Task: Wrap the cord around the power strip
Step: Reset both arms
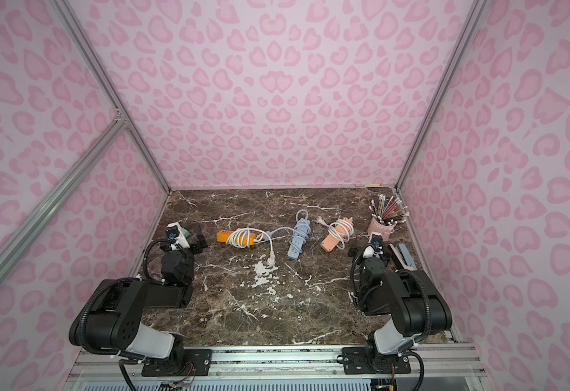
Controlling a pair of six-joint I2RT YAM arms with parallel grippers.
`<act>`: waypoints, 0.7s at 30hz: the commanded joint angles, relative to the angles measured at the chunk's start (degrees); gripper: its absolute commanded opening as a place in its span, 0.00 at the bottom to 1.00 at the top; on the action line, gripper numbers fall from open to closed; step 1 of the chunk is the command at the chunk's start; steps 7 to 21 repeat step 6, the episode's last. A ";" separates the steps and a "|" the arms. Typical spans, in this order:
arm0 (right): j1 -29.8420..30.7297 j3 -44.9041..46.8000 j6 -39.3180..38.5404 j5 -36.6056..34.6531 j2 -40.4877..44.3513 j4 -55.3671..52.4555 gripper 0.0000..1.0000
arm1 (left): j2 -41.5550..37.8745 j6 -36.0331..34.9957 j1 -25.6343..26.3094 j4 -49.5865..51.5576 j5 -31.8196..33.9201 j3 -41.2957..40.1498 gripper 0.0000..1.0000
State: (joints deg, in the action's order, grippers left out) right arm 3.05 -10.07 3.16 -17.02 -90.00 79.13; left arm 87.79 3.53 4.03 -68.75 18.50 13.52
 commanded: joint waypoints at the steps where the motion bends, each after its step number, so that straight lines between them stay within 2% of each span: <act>1: 0.09 -0.31 0.10 -0.80 -0.08 1.82 0.97 | 0.32 -1.17 0.82 -3.02 1.44 0.13 0.97; 21: 0.08 -0.38 0.10 -0.78 -0.07 1.82 0.97 | 0.05 -1.08 1.22 -3.19 2.11 -0.08 0.98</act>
